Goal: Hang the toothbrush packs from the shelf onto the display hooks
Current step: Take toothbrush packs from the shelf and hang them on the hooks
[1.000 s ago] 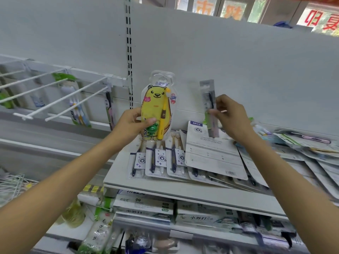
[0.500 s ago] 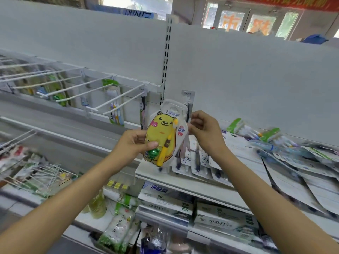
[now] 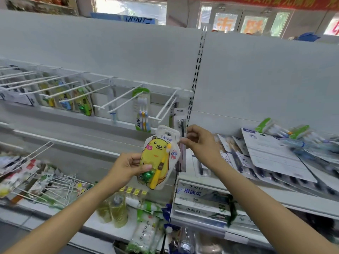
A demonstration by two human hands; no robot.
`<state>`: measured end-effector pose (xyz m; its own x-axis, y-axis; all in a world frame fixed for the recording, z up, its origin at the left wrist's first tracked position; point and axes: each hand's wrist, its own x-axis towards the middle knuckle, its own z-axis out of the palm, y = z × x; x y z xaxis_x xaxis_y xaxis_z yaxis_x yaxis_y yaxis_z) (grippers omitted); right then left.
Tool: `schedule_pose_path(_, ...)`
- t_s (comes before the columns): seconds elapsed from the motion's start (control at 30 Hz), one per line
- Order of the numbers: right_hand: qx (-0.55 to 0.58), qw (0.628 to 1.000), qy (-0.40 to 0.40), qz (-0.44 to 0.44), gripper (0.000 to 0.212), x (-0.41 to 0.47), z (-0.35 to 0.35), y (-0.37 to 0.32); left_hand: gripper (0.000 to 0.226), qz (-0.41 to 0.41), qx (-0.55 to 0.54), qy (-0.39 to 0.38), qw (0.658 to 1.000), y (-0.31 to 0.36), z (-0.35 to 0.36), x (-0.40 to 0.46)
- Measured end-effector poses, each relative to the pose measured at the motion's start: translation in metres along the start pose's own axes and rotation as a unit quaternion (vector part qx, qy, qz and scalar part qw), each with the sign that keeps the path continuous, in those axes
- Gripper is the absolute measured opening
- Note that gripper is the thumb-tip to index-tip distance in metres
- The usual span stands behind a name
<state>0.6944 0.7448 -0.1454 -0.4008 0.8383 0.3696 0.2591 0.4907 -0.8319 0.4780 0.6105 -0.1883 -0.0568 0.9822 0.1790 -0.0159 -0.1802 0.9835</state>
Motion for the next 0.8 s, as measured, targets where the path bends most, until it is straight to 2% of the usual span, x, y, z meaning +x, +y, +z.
schedule_pose_path(0.17,-0.039,0.999,0.014,0.008,0.019,0.001,0.035,-0.005,0.053,-0.020,-0.006,-0.004,1.000,-0.006,-0.043,-0.009)
schedule_pose_path(0.27,-0.032,0.998,0.042,0.020,0.020,0.001,0.045,-0.008,0.029,-0.032,-0.002,-0.006,0.999,-0.007,-0.061,-0.012)
schedule_pose_path(0.3,-0.032,0.998,0.052,0.022,0.019,0.001,0.048,-0.011,0.030,-0.034,-0.002,-0.008,0.999,-0.007,-0.066,-0.013)
schedule_pose_path(0.4,-0.026,0.997,0.063,0.025,0.017,0.001,0.056,-0.017,0.052,-0.036,-0.006,-0.013,0.999,-0.010,-0.081,-0.014)
schedule_pose_path(0.8,-0.027,0.993,0.100,0.052,0.018,0.033,0.076,0.003,0.059,-0.039,-0.020,0.000,0.999,-0.020,-0.104,-0.005)
